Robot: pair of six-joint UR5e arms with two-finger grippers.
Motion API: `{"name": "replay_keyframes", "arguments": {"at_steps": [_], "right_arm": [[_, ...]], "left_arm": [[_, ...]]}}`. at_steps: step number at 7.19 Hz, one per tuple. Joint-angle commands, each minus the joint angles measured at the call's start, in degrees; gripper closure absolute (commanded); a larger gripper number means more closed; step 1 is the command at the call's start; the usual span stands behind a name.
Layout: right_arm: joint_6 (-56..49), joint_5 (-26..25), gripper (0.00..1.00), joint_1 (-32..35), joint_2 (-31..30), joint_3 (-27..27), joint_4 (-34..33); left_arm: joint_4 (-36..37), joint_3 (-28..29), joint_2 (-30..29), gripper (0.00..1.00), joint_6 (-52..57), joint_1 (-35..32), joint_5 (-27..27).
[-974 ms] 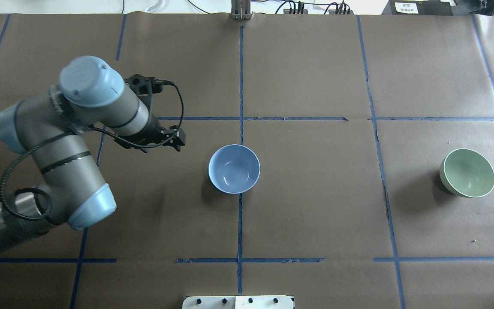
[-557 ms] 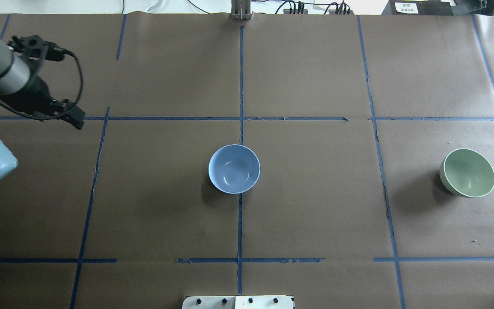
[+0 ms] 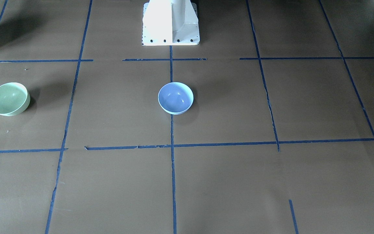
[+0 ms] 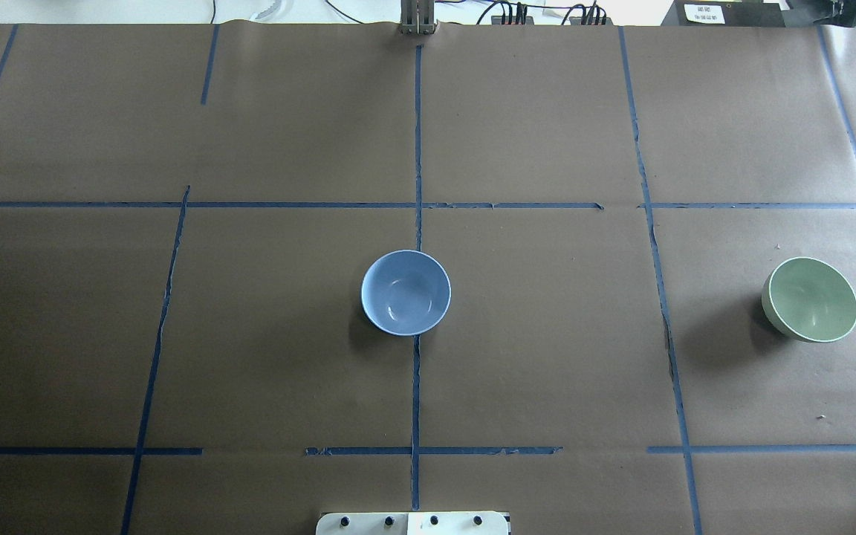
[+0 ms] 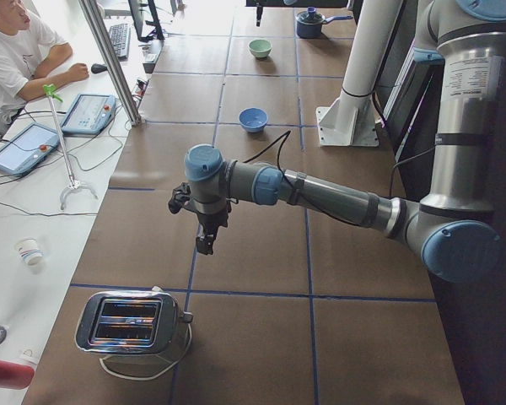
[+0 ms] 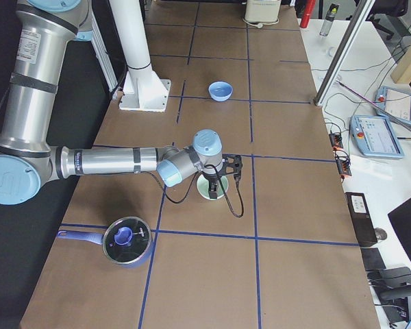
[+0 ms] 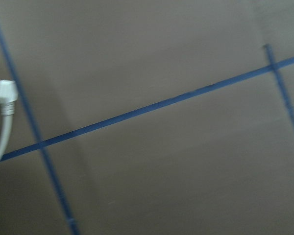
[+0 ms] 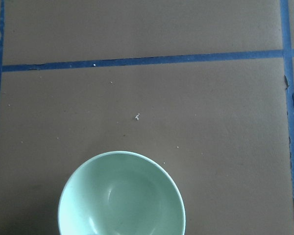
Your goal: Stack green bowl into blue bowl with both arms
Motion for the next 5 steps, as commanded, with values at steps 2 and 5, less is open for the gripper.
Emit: {"name": "replay_keyframes", "arguments": {"at_steps": [2,5], "right_arm": [[2.71,-4.79,0.05,-5.38,-0.63,-8.69,10.87],[7.51,-4.53,0.47,-8.7,0.95,-14.29,16.57]], "left_arm": [[-0.46,0.7,3.51,0.0,2.83,-3.14,-1.25],[-0.46,0.26,3.59,0.0,2.74,-3.14,-1.25]]}}
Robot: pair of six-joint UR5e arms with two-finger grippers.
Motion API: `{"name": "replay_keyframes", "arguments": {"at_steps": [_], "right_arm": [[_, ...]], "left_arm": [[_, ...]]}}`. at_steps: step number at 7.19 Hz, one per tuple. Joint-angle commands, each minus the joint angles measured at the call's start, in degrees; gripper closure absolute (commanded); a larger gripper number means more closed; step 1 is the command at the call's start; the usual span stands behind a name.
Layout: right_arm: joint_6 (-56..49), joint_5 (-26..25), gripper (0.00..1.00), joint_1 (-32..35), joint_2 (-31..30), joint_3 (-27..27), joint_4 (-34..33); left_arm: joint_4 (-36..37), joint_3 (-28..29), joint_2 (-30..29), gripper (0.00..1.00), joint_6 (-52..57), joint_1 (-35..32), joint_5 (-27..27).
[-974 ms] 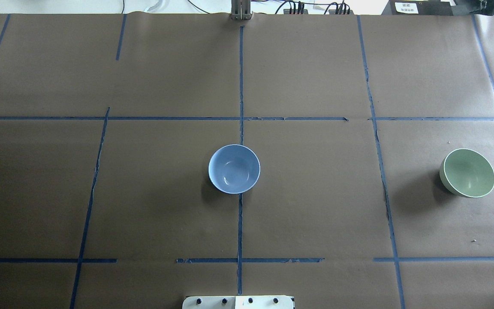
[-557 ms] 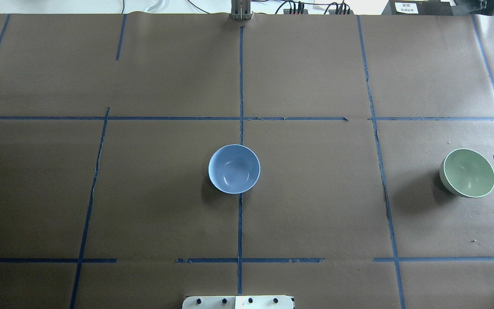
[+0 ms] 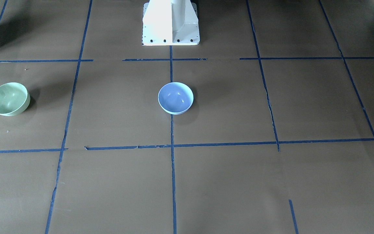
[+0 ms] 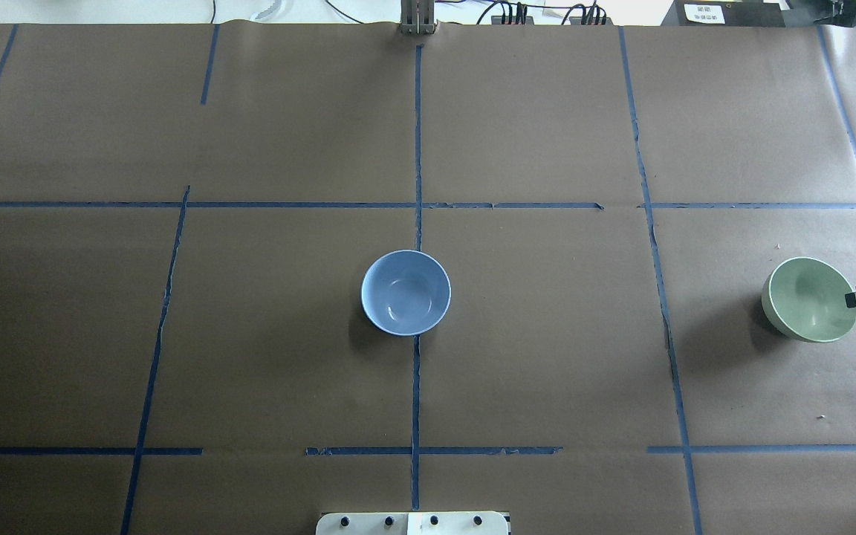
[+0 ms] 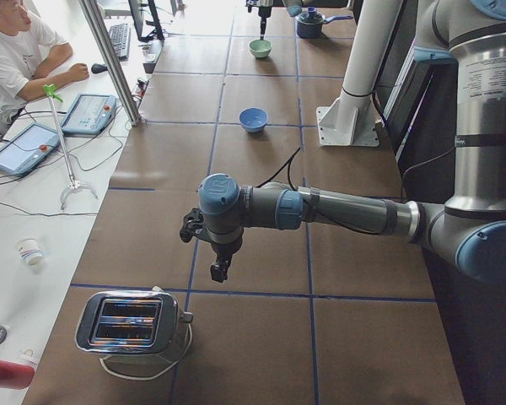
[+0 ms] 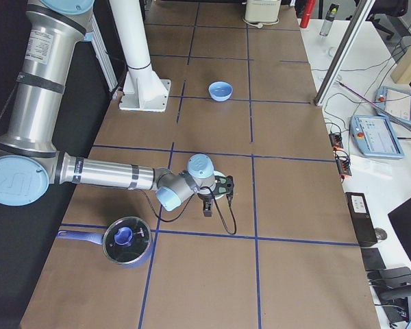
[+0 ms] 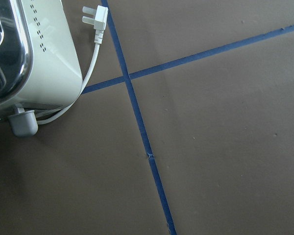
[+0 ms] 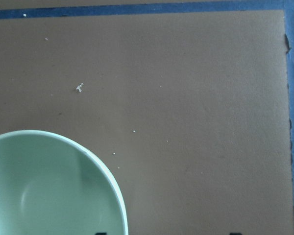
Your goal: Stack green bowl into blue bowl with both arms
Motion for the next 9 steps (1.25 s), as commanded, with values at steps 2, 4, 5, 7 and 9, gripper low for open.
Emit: {"name": "replay_keyframes", "arguments": {"at_steps": [2,4,5,7,9], "right_arm": [[4.12,0.03,0.72,-3.23,1.89,-1.05,1.21],[4.04,1.08,1.0,-3.14,1.89,0.18,1.21],[4.38,4.31,1.0,-3.06,1.89,3.06,0.34],[12.07,6.89,1.0,-2.79,6.42,6.32,-3.59],[20.62,6.89,1.0,-4.27,19.06,13.33,-21.63]], "left_arm": [[0.0,-0.06,-0.04,0.0,-0.01,-0.11,-0.01],[0.0,-0.06,-0.04,0.0,-0.09,-0.11,-0.01],[0.0,-0.14,0.05,0.0,-0.18,-0.03,-0.01],[0.09,0.47,0.05,0.0,-0.62,-0.03,0.17],[0.0,0.04,0.92,0.0,-5.87,-0.11,0.52]]}}
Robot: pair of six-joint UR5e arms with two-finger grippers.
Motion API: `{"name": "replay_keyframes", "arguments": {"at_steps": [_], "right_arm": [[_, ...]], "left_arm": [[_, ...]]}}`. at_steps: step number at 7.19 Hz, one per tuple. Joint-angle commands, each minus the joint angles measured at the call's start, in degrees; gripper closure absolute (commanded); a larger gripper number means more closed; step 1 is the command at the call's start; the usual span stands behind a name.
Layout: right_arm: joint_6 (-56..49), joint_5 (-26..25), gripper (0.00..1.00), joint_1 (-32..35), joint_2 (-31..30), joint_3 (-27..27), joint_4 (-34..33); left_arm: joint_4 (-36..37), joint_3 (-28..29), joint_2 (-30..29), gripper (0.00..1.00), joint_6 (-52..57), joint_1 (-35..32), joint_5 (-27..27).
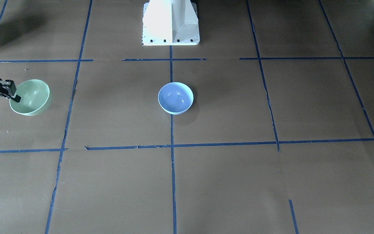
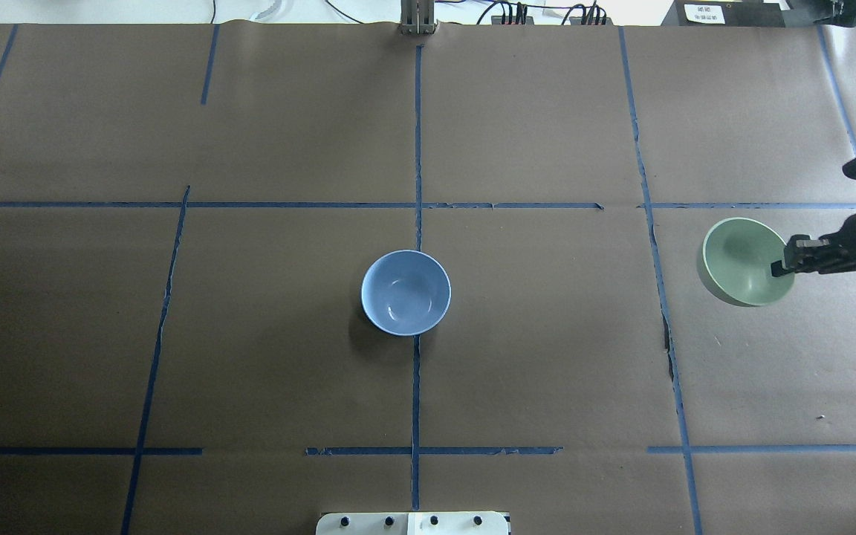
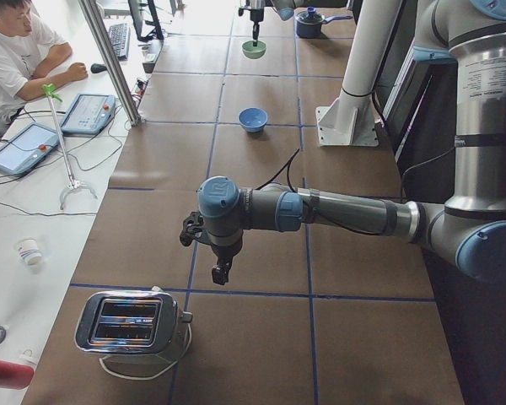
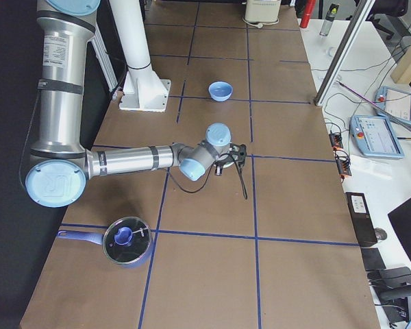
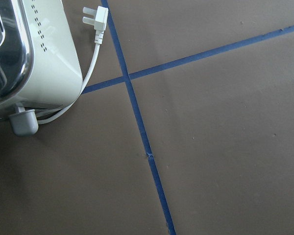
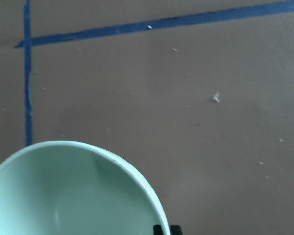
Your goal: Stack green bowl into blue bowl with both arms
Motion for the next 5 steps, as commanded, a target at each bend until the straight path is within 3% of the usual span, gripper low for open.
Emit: {"name": "replay_keyframes", "arguments": {"at_steps": [1,2,3,4,5], "right_arm": [[8.49,-0.58,1.0,-3.53,14.76,7.7,-21.71],[14.88,-2.85,1.0,-7.47,22.93,8.43,-29.04],[23.56,-9.31,1.0,-15.6,30.14,7.48,-33.12],[29.21,-15.46,1.0,-20.3,36.74,3.73,-35.07],[35.27,-18.14,0.98,-24.34,41.42,-0.83,-35.0]], "left_arm": [[-0.05,-0.85,0.57,0.0,-2.69,-0.04,0.28],[-0.05,-0.86,0.48,0.0,-2.78,-0.12,0.28],[-0.05,-0.94,0.48,0.0,-2.87,-0.21,0.28],[0.03,-0.86,0.31,0.0,-2.87,-0.21,0.2],[0.03,-0.86,0.31,0.0,-2.87,-0.3,0.11]]}}
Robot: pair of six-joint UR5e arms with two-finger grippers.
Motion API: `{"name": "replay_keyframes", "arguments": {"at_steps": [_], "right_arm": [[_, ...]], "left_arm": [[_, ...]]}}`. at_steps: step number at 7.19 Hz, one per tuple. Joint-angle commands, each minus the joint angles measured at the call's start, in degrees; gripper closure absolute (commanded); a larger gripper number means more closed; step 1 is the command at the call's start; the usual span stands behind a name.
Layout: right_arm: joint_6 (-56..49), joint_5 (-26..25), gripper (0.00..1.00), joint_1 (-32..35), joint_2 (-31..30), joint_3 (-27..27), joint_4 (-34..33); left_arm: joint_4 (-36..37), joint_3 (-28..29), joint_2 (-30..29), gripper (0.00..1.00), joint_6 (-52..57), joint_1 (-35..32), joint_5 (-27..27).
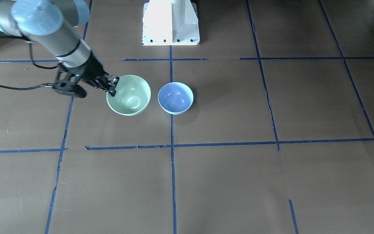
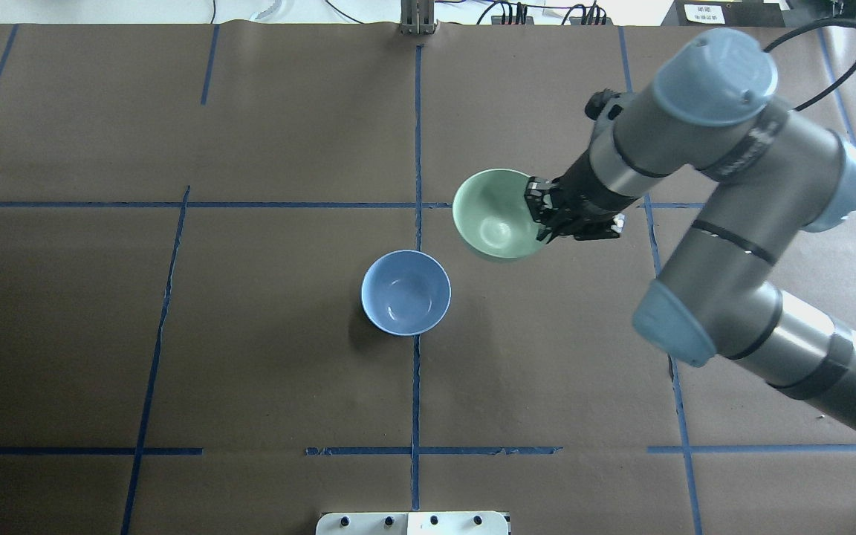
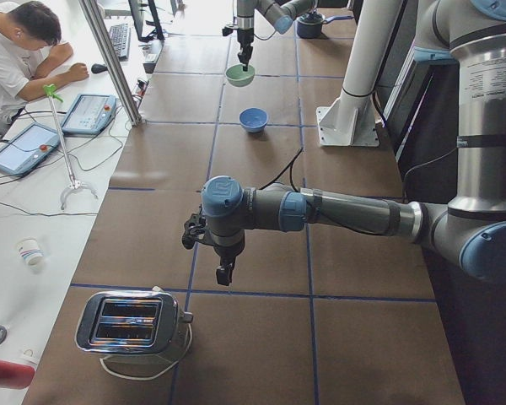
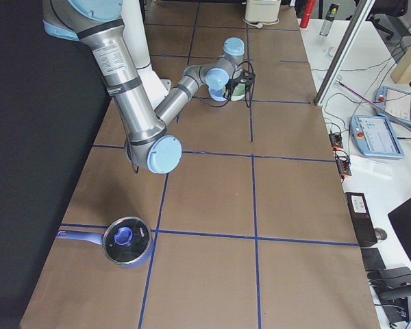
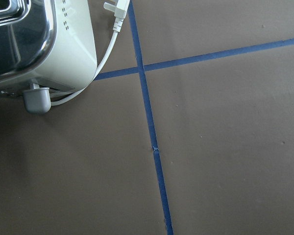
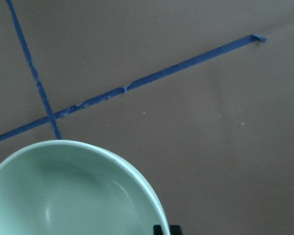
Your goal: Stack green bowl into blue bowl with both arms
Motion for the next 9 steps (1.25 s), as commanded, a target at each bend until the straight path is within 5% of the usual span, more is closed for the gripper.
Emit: {"name": "replay_keyframes", "arguments": {"at_steps": [1,6,8,9], "right_arm": [[10.85,-8.78,0.97,-9.13,9.17,-6.81,-1.44],[12.99,-14.18,0.94,-14.61,8.4,-9.99,-0.74],[13.25,-14.27,0.83,-14.61,8.4,-10.61,-0.56],[13.08,-14.19,0.64,-14.61,8.4,-10.61,-0.47]], "left_arm": [[0.03,0.01,-0.23,0.0,-0.12,0.01,-0.27],[0.03,-0.08,-0.41,0.0,-0.12,-0.08,-0.27],[0.03,-0.08,-0.41,0.0,-0.12,0.01,-0.27],[0.03,-0.08,-0.41,0.0,-0.12,0.01,-0.27]]}}
